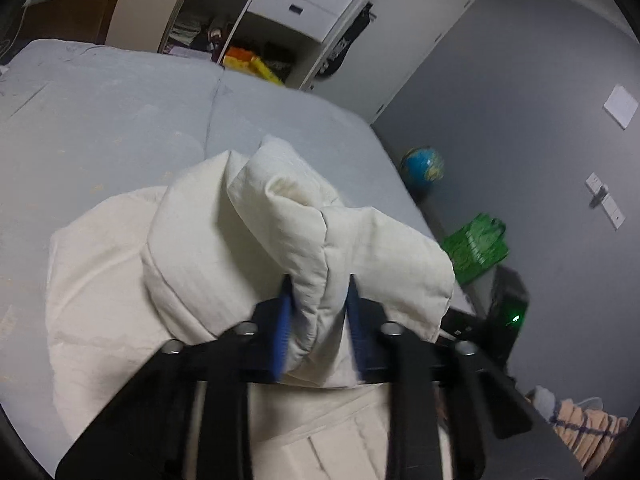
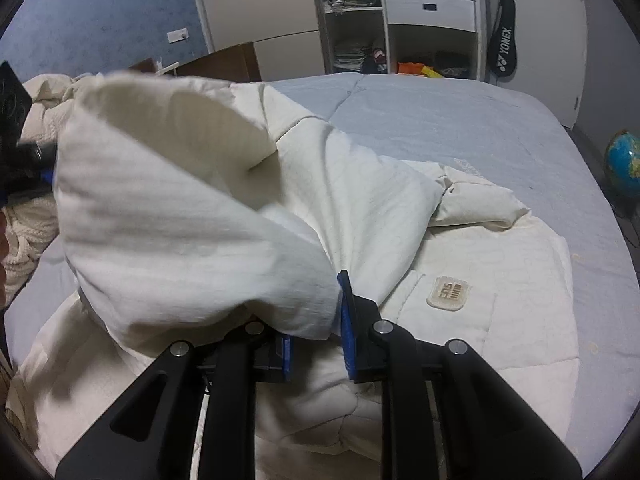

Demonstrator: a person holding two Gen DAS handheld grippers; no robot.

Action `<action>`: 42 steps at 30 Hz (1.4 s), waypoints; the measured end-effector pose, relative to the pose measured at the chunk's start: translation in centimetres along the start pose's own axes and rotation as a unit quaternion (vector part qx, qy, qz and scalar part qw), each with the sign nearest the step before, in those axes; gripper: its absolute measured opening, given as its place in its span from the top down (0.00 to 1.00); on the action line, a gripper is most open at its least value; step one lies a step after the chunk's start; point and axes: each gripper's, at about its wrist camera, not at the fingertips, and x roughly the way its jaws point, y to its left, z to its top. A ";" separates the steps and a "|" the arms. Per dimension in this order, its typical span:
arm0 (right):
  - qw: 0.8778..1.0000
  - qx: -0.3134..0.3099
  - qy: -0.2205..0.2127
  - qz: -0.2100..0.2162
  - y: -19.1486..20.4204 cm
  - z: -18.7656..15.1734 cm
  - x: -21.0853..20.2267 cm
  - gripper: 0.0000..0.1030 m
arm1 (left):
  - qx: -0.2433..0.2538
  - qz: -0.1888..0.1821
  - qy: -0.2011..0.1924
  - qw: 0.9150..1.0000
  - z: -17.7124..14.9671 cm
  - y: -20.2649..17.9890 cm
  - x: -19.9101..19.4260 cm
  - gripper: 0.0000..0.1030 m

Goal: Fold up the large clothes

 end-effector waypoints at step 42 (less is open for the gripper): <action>0.827 0.528 -0.004 0.195 -2.4 -1.2 -0.8 0.79 | 0.031 0.014 0.006 0.999 -0.5 -1.1 -0.6 0.81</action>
